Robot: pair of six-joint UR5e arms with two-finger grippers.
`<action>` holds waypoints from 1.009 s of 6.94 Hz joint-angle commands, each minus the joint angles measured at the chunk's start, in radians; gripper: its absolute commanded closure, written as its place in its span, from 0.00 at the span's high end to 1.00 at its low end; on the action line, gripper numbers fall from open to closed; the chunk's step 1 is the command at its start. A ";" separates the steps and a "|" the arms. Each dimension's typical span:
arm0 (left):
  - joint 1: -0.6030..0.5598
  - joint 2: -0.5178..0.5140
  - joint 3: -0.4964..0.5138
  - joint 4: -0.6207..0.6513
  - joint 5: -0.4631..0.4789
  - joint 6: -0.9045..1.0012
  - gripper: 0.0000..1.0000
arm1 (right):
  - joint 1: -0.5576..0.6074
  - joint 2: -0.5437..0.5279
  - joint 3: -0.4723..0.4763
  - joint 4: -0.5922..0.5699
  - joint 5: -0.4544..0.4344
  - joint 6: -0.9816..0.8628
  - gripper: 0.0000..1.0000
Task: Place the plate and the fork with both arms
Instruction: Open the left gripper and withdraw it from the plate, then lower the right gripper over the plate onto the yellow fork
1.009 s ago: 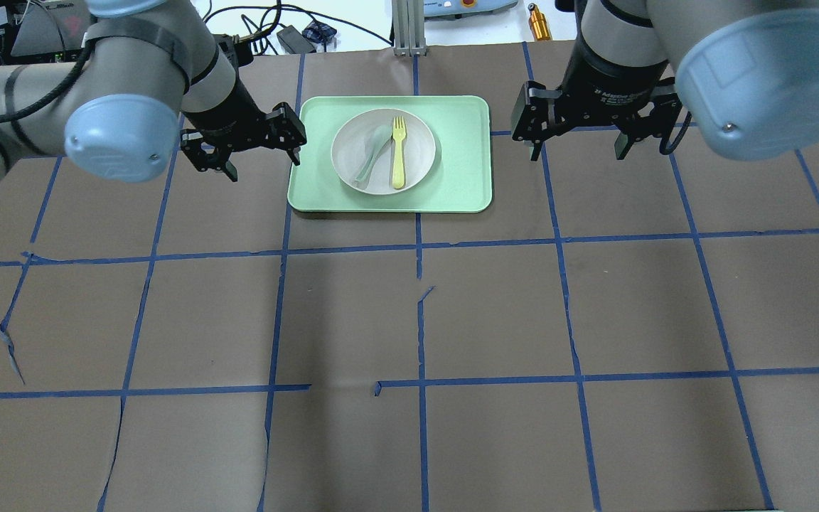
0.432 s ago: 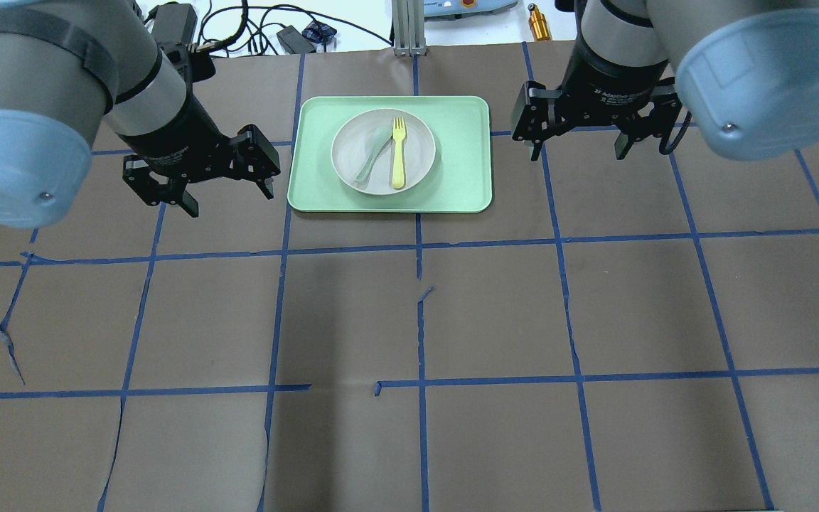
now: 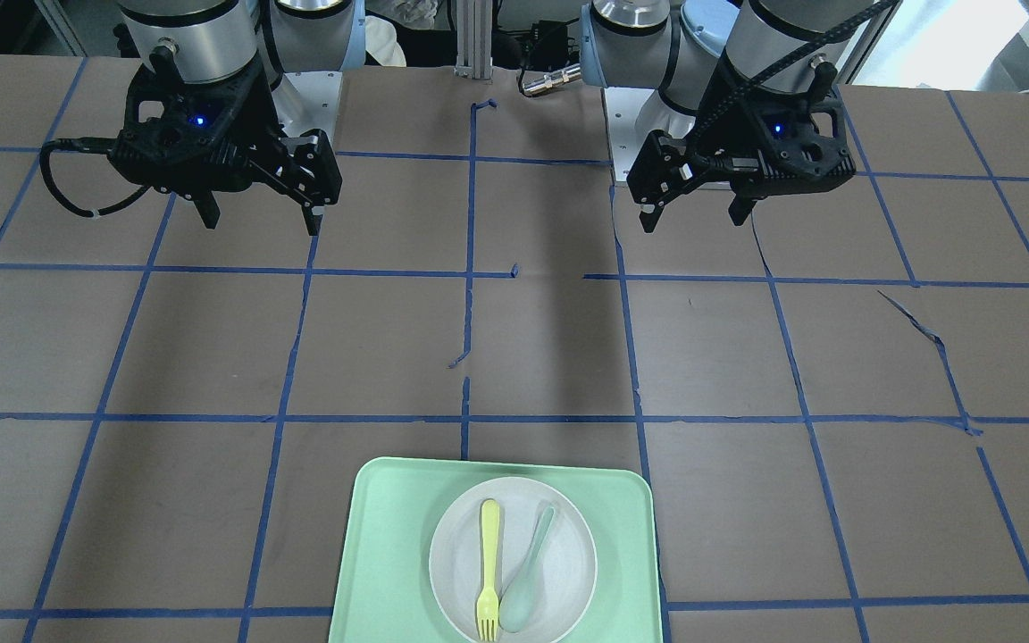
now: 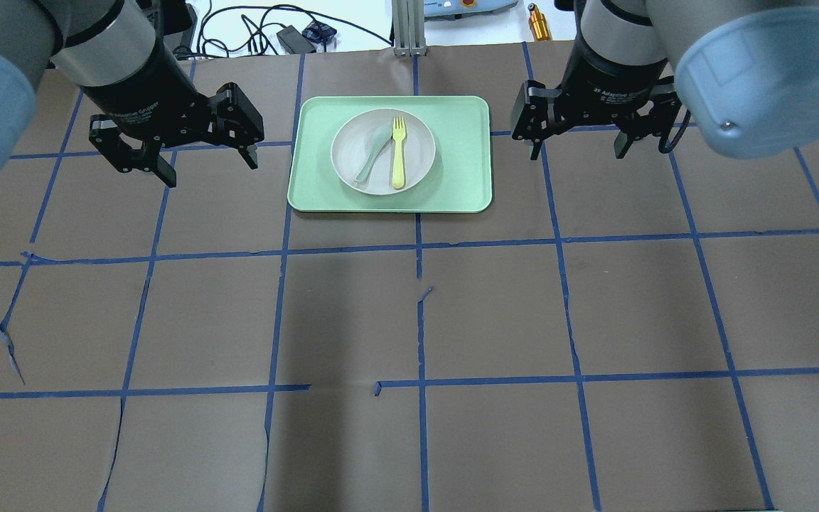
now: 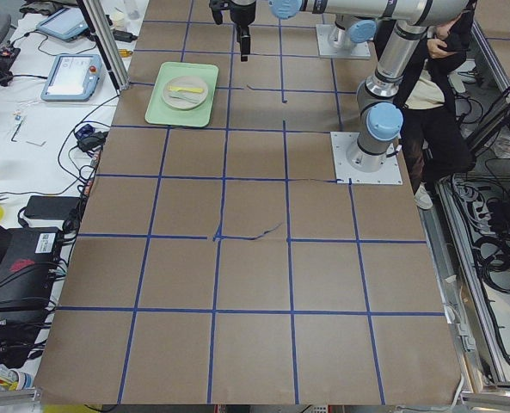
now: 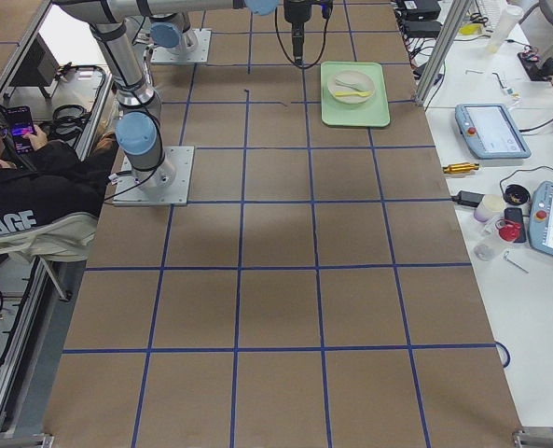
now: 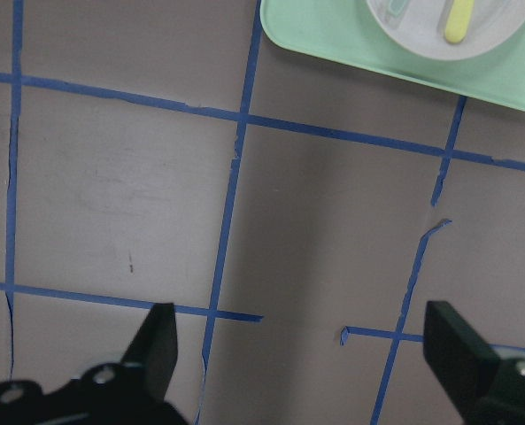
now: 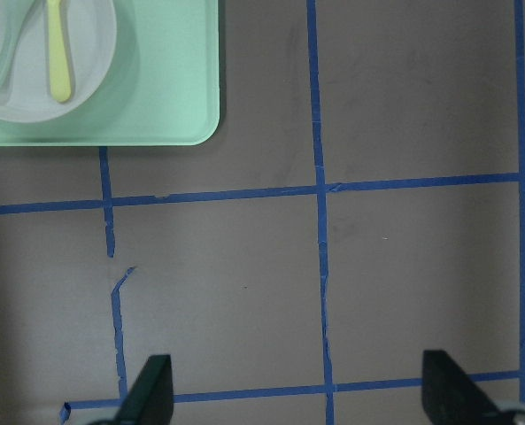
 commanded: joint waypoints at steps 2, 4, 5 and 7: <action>-0.005 0.008 -0.030 0.024 0.003 0.132 0.97 | 0.017 0.012 -0.002 0.001 0.004 -0.107 1.00; -0.005 0.001 -0.029 0.024 0.006 0.149 0.99 | 0.038 0.055 -0.011 -0.037 0.002 -0.084 1.00; -0.005 0.001 -0.032 0.022 0.012 0.149 1.00 | 0.081 0.177 -0.087 -0.159 -0.001 -0.042 1.00; -0.005 0.000 -0.033 0.022 0.016 0.143 1.00 | 0.173 0.508 -0.329 -0.225 -0.048 0.079 1.00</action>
